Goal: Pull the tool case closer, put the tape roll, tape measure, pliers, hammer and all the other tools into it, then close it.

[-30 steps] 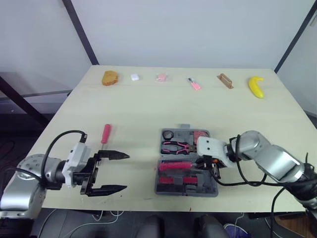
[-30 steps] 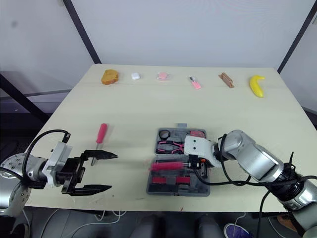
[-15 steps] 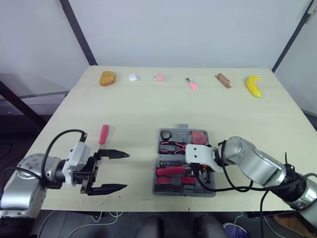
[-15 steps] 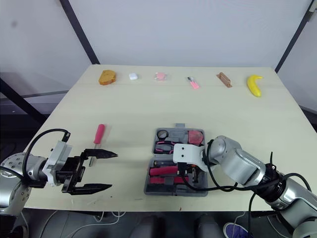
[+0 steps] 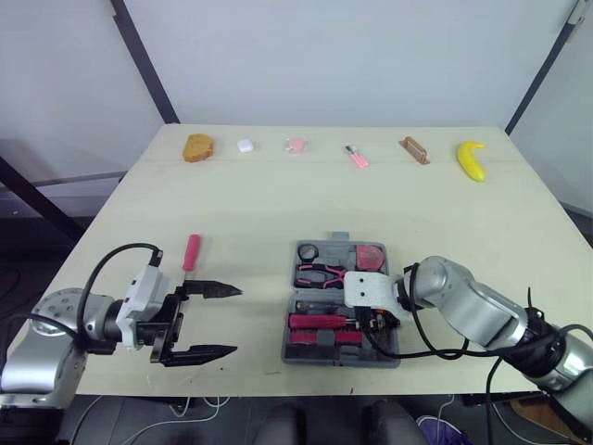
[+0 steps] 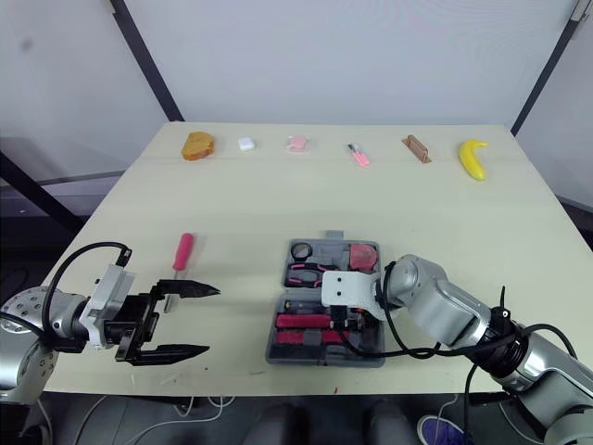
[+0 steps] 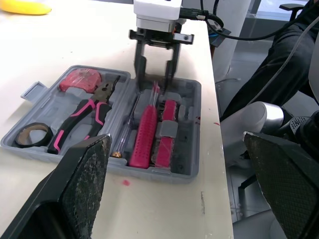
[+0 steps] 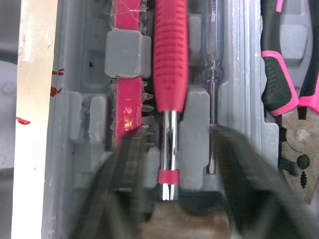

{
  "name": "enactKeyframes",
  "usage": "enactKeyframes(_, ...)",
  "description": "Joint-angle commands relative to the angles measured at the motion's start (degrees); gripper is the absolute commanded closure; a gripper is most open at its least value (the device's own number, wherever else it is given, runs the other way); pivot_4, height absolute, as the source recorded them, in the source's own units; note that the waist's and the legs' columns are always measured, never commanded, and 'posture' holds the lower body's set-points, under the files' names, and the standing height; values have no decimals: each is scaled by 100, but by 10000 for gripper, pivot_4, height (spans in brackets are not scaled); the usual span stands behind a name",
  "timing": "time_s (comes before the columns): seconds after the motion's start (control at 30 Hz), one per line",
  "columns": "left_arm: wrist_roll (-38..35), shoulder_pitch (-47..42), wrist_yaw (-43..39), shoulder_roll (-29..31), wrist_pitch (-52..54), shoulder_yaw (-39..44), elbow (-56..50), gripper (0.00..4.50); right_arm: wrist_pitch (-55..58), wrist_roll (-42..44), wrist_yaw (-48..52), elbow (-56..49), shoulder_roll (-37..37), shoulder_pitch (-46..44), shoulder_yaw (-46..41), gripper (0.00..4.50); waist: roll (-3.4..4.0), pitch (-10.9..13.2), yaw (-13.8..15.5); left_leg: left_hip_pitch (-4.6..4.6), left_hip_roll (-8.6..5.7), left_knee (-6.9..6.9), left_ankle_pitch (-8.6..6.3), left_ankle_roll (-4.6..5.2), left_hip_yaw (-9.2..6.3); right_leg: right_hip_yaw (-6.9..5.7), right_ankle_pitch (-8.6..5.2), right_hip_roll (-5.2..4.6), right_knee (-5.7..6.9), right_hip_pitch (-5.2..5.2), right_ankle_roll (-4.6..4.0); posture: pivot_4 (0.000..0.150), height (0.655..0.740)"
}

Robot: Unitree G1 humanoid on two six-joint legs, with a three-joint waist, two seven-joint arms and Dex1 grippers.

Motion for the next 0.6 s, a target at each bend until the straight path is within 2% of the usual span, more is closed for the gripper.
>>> enactKeyframes(0.03, -65, 8, -120, 24, -89, 127, -59, 0, -118, 126, 38, -108, 37, 27, -330, 17234, 0, 0, -3, 0, 0, 0, 0, 0, 0, 0, 0, 0, 0, 0, 0, 1500, 7400)
enactKeyframes(0.13, -53, -2, -101, 10, -110, 127, -50, 0, -513, 451, -88, -5, 420, 233, -760, 17234, -4, -2, -13, 0, 0, 0, 0, 0, -1, 0, 0, 1, 1, 0, 0, 1500, 7400)
enactKeyframes(0.23, -47, -8, -86, -8, -122, 118, -46, 0, -1080, 638, -90, 205, 677, 464, -1039, 24575, -6, -3, -25, 0, 0, 0, 0, 0, -1, 1, 0, 2, 3, -1, 0, 1500, 7400)
enactKeyframes(0.3, -44, -10, -81, -21, -130, 111, -43, 0, -1495, 647, -14, 367, 696, 597, -1074, 36431, -5, -3, -26, 0, 0, 0, 0, 0, 0, 1, 0, 1, 3, -1, 0, 1500, 7400)
enactKeyframes(0.33, -46, -7, -80, -25, -133, 114, -43, 0, -1582, 642, -27, 451, 714, 655, -1076, 38558, -6, -3, -22, 0, 0, 0, 0, 0, 1, 1, 0, -1, 3, -1, 0, 1500, 7400)
enactKeyframes(0.37, -46, -5, -79, -27, -136, 116, -42, 0, -1656, 645, -40, 537, 743, 703, -1086, 43681, -7, -3, -16, 0, 0, 2, 0, 0, 1, 1, 0, -2, 3, 0, 0, 1500, 7400)
enactKeyframes(0.6, -61, 25, -69, -21, -148, 137, -46, 0, -2193, 434, 2, 1253, 863, 959, -916, 44605, -8, -4, -22, 0, -1, 4, 0, 0, 2, 2, 0, 0, 7, -1, 0, 1500, 7400)
